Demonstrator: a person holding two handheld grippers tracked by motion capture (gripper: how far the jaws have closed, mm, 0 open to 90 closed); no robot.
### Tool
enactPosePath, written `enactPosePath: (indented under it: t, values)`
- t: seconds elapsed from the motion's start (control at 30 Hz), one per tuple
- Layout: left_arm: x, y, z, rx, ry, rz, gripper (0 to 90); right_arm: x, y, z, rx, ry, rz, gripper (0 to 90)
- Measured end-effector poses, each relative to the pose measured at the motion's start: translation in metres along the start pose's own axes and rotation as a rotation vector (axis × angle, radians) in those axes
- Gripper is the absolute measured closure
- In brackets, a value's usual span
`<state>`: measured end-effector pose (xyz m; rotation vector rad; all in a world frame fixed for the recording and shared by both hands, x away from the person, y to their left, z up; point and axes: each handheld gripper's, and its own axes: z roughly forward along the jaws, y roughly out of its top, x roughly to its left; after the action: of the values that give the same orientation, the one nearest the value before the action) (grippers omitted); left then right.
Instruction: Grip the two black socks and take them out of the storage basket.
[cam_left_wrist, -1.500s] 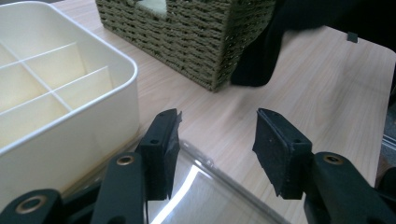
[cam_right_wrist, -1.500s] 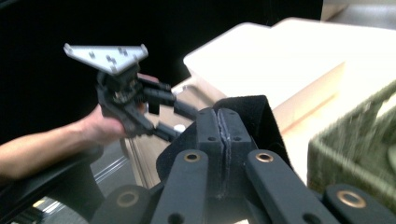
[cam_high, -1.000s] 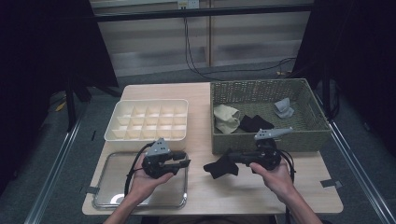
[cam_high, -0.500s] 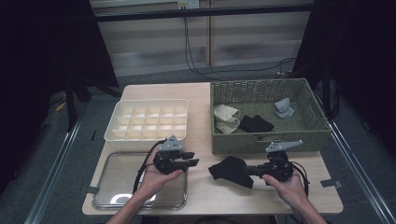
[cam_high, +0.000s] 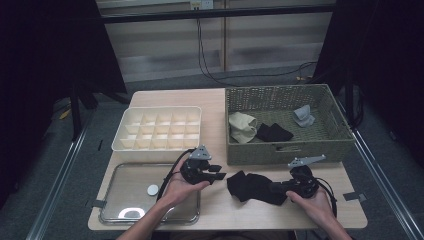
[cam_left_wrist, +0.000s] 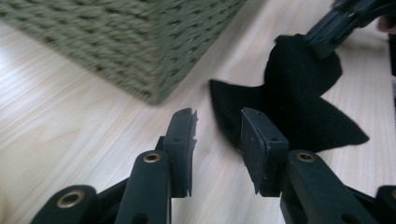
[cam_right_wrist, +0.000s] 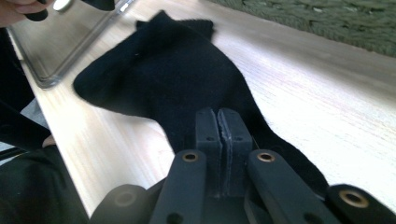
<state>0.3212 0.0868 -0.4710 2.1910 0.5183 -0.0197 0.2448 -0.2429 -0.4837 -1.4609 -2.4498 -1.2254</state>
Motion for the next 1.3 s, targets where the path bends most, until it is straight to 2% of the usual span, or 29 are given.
enactPosePath:
  t: [0.03,0.17,0.2,0.33,0.37,0.43,0.53,0.63,0.73,0.77,0.8,0.87,0.9,0.97,1.17,1.23,1.3]
  values:
    - [-0.001,0.0,0.004,-0.015,-0.015,-0.006,63.8,-0.001,0.0,0.001,0.003,-0.002,-0.003,87.7]
    - [-0.004,0.0,0.018,0.022,-0.044,0.006,62.2,-0.002,0.0,0.003,0.002,-0.016,-0.003,87.2]
    - [-0.005,-0.001,0.021,0.039,-0.035,0.007,62.2,-0.003,0.0,0.003,0.002,-0.022,-0.004,87.1]
    - [-0.007,-0.006,0.028,0.094,-0.049,0.025,75.6,-0.007,-0.001,0.007,0.019,-0.041,-0.001,85.3]
    - [-0.007,-0.007,0.028,0.101,-0.049,0.018,80.3,-0.007,-0.002,0.007,0.016,-0.045,-0.001,84.6]
    - [-0.007,-0.008,0.028,0.111,-0.036,0.015,84.1,-0.008,-0.002,0.007,0.015,-0.05,0.001,83.1]
    - [-0.007,-0.01,0.021,0.119,-0.035,0.007,84.8,-0.011,-0.003,0.007,0.02,-0.071,-0.004,81.4]
    - [-0.008,-0.016,0.014,0.129,-0.035,0.019,85.1,-0.013,-0.004,0.006,0.013,-0.101,-0.003,80.8]
    - [-0.01,-0.022,0.005,0.105,-0.03,-0.009,85.2,-0.015,-0.003,0.005,0.004,-0.119,0.0,80.5]
    - [-0.011,-0.024,0.002,0.105,-0.033,-0.011,85.2,-0.016,-0.003,0.006,0.001,-0.131,-0.007,80.5]
    - [-0.011,-0.025,-0.002,0.124,-0.03,-0.001,85.2,-0.016,-0.002,0.005,0.0,-0.134,-0.009,80.6]
    - [-0.013,-0.029,-0.006,0.118,-0.016,-0.02,85.3,-0.017,-0.002,0.005,0.001,-0.151,-0.005,81.0]
    - [-0.013,-0.032,-0.007,0.105,-0.037,-0.029,85.3,-0.017,-0.002,0.005,0.001,-0.158,0.0,81.1]
    - [-0.014,-0.035,-0.013,0.114,-0.037,-0.026,85.3,-0.019,-0.002,0.005,-0.007,-0.154,0.003,81.4]
    - [-0.017,-0.04,-0.022,0.085,-0.063,-0.046,83.4,-0.019,-0.002,0.005,-0.008,-0.152,0.0,80.7]
    - [-0.018,-0.039,-0.024,0.096,-0.061,-0.033,80.8,-0.019,-0.002,0.005,-0.009,-0.151,0.001,80.1]
    - [-0.018,-0.038,-0.026,0.063,-0.053,-0.037,76.1,-0.019,-0.002,0.005,-0.007,-0.149,-0.001,79.5]
